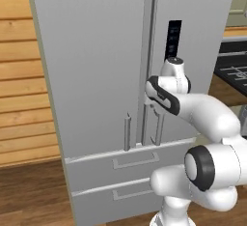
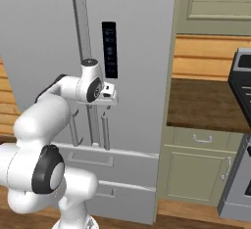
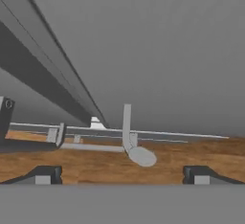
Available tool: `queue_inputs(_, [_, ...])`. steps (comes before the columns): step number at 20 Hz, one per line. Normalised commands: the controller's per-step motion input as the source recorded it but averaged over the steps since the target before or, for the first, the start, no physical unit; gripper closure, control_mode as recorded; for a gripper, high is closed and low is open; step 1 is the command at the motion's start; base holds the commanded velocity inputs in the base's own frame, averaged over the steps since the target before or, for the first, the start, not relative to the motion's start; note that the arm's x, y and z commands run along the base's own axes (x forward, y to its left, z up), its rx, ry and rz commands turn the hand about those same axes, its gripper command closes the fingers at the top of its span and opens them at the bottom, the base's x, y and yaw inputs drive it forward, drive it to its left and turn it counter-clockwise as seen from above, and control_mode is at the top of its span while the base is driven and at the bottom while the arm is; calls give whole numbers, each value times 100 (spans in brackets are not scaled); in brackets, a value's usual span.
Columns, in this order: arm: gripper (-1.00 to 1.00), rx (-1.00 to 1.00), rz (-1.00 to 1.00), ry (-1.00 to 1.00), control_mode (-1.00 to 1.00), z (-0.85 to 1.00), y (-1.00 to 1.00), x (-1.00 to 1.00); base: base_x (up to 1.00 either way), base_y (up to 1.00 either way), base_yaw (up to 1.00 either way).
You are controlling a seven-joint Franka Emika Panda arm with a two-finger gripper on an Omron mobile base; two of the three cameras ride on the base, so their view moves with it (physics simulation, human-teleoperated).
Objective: Take the strawberry from the fridge and place it on top of the pancake, located on the dining counter.
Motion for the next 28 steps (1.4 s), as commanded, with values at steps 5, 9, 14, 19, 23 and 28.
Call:
queue_inputs(5, [-100, 0, 1, 0, -100, -2, 0, 35, 0, 0, 0])
queue_inputs(9, [-100, 0, 0, 0, -100, -4, 0, 34, 0, 0, 0])
queue_inputs(14, [-100, 0, 0, 0, -100, -11, -3, 20, 0, 0, 0])
queue_inputs(19, [-100, 0, 0, 0, -100, -16, -2, 6, 0, 0, 0])
queue_inputs(23, [-100, 0, 0, 0, -100, -21, -6, 0, 0, 0, 0])
queue_inputs(28, [-100, 0, 0, 0, -100, -23, -4, 0, 0, 0, 0])
